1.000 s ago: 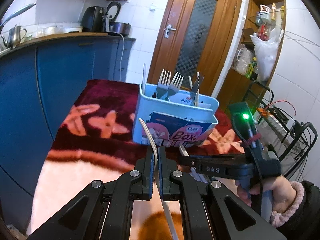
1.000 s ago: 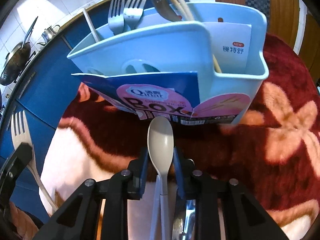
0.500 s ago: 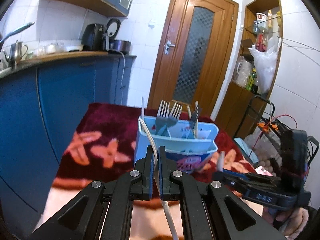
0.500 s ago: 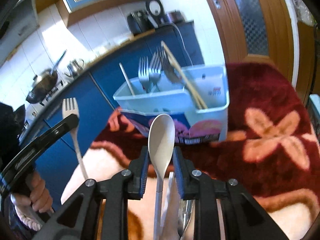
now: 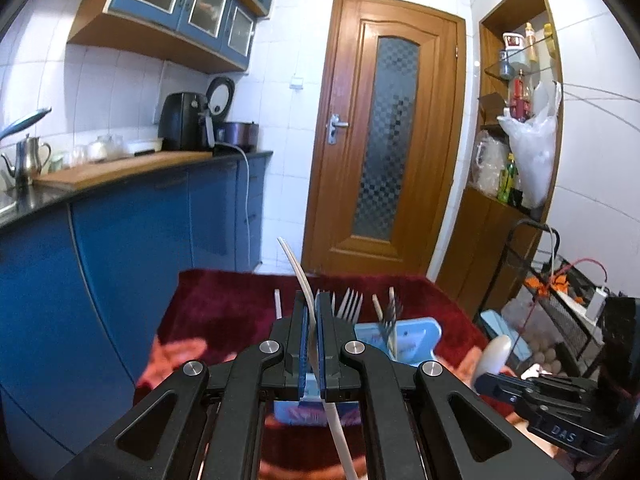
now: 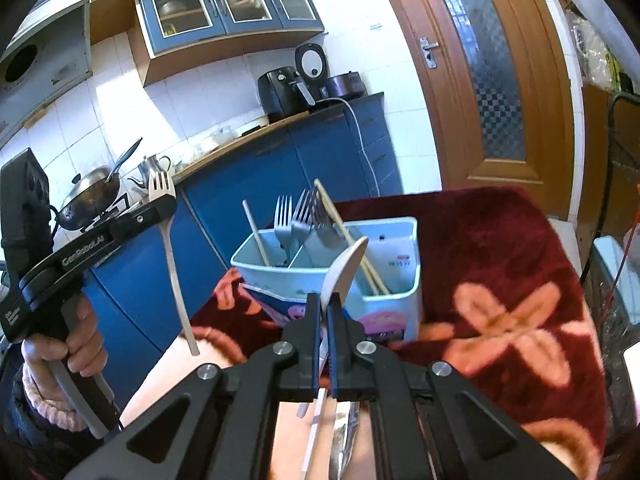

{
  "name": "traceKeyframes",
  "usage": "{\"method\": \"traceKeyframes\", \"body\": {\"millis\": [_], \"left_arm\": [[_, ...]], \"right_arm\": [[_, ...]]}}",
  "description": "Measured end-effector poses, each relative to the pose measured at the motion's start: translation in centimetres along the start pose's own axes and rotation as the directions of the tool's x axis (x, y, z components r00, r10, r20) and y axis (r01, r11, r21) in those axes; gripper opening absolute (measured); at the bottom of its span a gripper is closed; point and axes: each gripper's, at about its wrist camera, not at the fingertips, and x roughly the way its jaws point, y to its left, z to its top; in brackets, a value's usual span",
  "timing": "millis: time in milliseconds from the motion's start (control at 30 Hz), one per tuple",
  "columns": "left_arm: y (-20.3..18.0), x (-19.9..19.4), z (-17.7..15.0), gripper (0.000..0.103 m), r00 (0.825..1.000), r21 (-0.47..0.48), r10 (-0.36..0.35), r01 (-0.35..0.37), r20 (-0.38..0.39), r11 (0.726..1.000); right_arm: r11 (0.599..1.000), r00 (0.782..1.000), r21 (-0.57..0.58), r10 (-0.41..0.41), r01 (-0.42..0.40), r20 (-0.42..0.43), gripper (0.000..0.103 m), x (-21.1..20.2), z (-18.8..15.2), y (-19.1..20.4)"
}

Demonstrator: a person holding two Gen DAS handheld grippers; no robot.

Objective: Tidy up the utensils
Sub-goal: 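Lower the white utensil into the holder with the left tool while the right tool drops the spoon in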

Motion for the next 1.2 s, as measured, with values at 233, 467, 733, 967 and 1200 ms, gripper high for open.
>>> {"method": "traceKeyframes", "body": {"millis": [233,467,733,967,1200], "left_arm": [[0.0,1.5,2.6,0.004,0.994,0.029,0.066,-0.068,0.087,0.997],[-0.2,4.7,3.4,0.004,0.985,0.034,0.123,-0.128,0.120,0.991],[0.2,8.7,2.1,0.004,0.987,0.009,0.135,-0.136,0.087,0.991],[0.6,10.1,1.6,0.004,0.988,0.003,0.135,-0.136,0.074,0.991],[-0.1,10.9,-1.0,0.004,0.991,0.040,0.132,-0.133,0.028,0.990]], "right_arm": [[0.998,0.997,-0.034,-0.042,0.045,0.070,0.005,-1.6,2.5,-0.5],[0.990,0.984,-0.081,-0.099,0.112,0.149,0.005,-2.3,5.1,-0.5],[0.967,0.961,-0.142,-0.182,0.213,0.207,0.005,-0.5,6.9,-0.2],[0.958,0.966,-0.172,-0.202,0.229,0.162,0.005,2.7,6.7,-0.5],[0.957,0.976,-0.193,-0.208,0.216,0.064,0.005,5.8,5.2,-0.9]]}}
